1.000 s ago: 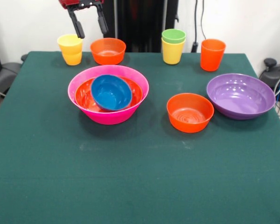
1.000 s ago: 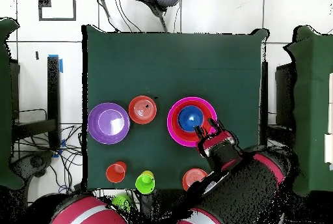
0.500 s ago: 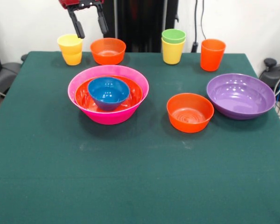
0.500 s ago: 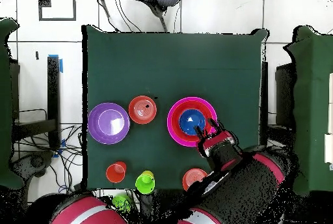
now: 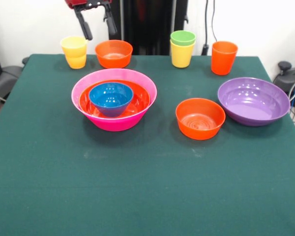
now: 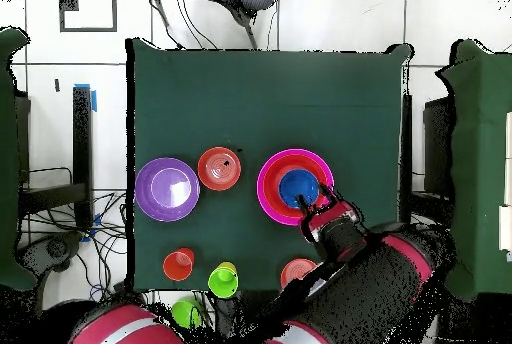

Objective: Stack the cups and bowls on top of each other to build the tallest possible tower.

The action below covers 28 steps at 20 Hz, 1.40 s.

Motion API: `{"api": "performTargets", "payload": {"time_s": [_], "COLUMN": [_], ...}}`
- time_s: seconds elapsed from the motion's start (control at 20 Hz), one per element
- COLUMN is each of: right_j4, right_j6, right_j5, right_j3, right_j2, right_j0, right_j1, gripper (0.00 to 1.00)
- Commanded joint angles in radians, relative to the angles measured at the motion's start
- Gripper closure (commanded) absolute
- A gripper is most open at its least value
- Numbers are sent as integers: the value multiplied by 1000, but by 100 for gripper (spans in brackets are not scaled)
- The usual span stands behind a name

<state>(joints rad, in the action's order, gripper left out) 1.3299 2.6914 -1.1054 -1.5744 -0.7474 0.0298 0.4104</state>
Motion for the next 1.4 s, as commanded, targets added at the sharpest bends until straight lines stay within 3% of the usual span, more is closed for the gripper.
{"api": "performTargets", "payload": {"time_s": [0.05,0.3,0.55,0.65,0.9,1.05,1.15,1.25,1.3,1.4], "right_j4": [141,241,262,252,224,219,240,241,242,267], "right_j6": [75,128,193,171,26,-28,-7,48,97,118], "right_j5": [60,-20,-32,-13,63,104,77,66,76,68], "right_j3": [-111,-234,-285,-296,-325,-364,-404,-443,-465,-507], "right_j2": [-36,-196,-264,-248,-156,-119,-127,-164,-194,-219], "right_j0": [-143,-301,-412,-403,-310,-304,-345,-426,-488,-545], "right_j1": [64,168,208,212,199,178,193,206,185,160], "gripper": [0,0,0,0,0,0,0,0,0,0]}}
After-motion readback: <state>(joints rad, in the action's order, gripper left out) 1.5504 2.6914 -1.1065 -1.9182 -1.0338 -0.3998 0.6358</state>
